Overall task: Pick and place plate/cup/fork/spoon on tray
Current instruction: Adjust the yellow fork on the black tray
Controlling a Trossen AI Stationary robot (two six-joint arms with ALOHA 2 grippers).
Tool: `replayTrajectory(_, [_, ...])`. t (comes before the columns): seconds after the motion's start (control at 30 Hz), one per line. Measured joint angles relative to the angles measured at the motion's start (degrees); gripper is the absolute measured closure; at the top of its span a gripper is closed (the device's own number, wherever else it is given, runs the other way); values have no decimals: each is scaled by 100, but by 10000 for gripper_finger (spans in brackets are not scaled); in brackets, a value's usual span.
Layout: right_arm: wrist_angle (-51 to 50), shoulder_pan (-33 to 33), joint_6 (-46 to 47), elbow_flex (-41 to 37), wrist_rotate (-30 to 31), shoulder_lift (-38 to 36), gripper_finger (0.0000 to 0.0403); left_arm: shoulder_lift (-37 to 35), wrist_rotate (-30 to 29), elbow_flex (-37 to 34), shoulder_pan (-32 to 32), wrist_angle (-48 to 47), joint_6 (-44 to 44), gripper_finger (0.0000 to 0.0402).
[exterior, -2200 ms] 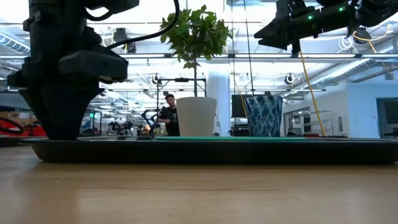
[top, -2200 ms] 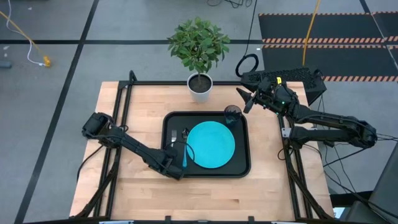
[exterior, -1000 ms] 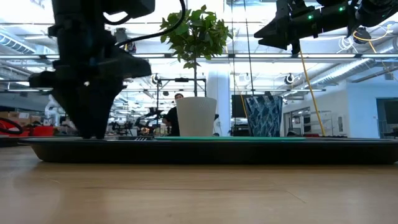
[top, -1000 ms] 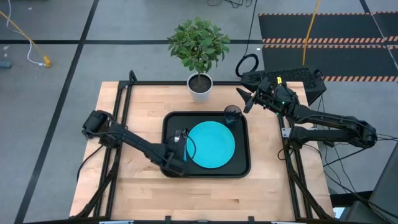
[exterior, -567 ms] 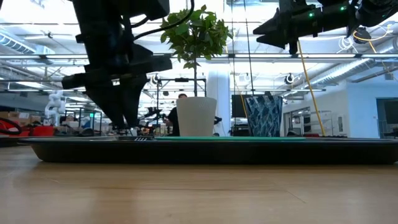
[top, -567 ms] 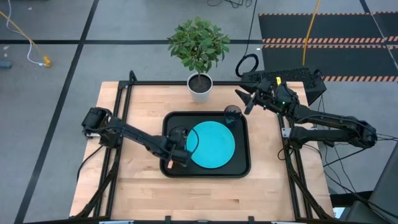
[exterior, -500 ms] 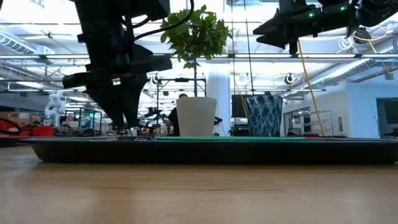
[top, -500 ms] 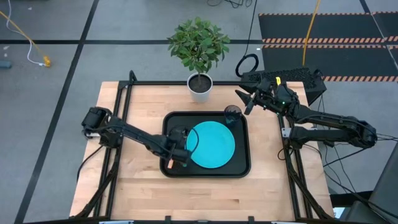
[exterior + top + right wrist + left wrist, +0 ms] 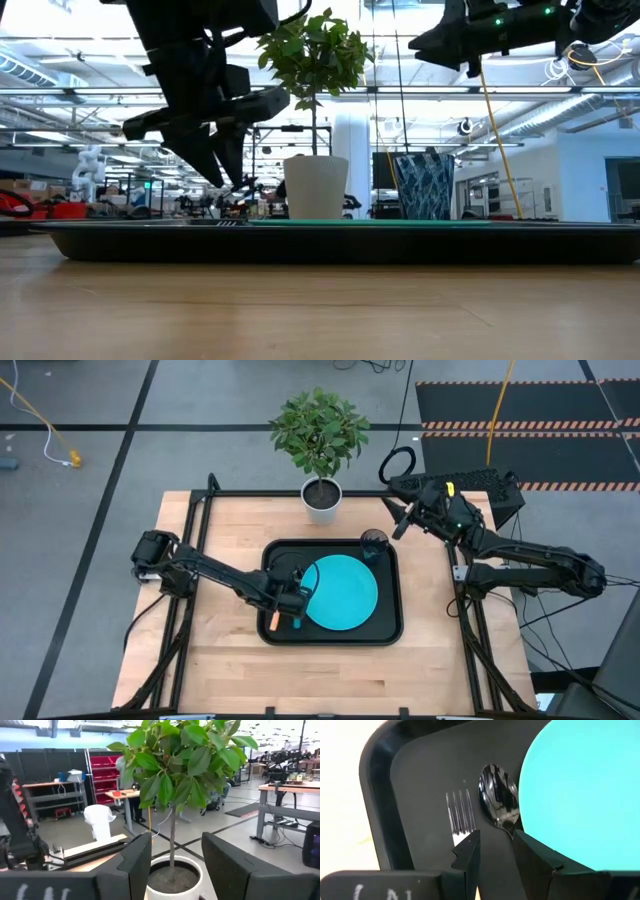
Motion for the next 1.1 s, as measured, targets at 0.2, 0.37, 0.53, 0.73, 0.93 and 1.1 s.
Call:
replayTrajectory(0.2, [428, 2, -486, -407, -9, 4, 234, 2, -58, 0, 0, 88, -88, 284])
replayTrajectory(0.37, [1353, -15, -897, -693, 9, 0, 234, 0, 55, 0, 27, 99, -101, 284])
replayTrajectory(0.53, [1826, -41, -1301, -719, -1, -4, 234, 0, 30, 0, 59, 94, -236, 284])
replayTrajectory(0.73, [2280, -52, -1770, -719, -11, -7, 234, 0, -212, 0, 52, 101, -523, 284])
replayTrajectory(0.93, [2015, -204, -1498, -564, -315, -11, 234, 2, -334, 116, 14, -46, -701, 284])
replayTrajectory(1.1, [1113, -421, -1099, -281, -1089, 32, 234, 2, -555, 585, 49, -524, -266, 284])
